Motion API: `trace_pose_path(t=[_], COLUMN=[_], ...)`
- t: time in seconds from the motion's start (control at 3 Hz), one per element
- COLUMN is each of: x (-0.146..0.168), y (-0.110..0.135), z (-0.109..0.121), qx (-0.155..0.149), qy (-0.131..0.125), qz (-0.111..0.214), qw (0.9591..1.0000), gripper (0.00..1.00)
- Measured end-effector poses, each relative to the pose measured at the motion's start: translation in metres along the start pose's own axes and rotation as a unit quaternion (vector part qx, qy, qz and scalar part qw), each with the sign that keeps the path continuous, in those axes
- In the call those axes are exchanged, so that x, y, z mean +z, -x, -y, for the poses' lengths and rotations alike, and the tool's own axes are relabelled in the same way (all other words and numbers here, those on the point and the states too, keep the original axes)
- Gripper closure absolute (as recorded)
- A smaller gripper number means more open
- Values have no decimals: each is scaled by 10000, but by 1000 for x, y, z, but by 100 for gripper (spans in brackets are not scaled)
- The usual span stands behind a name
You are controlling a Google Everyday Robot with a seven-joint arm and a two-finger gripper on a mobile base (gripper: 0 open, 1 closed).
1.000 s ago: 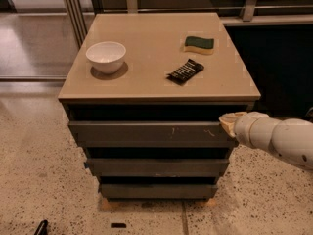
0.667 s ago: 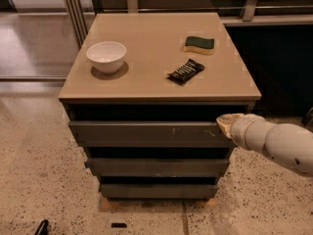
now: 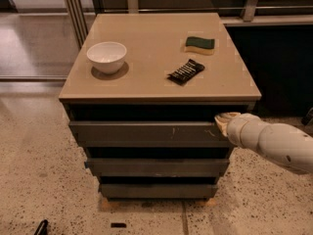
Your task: Open top drawer
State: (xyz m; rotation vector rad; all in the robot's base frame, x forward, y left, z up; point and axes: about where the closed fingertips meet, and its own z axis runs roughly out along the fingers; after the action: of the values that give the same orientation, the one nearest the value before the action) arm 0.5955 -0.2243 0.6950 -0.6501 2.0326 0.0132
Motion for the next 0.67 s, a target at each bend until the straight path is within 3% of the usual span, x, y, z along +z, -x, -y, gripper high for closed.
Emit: trace_pose_path(t=[0.67], x=[4], y=[4], z=[4], qx=[53], qy=[-24], qz=[-43], qw=[10000], gripper=[100])
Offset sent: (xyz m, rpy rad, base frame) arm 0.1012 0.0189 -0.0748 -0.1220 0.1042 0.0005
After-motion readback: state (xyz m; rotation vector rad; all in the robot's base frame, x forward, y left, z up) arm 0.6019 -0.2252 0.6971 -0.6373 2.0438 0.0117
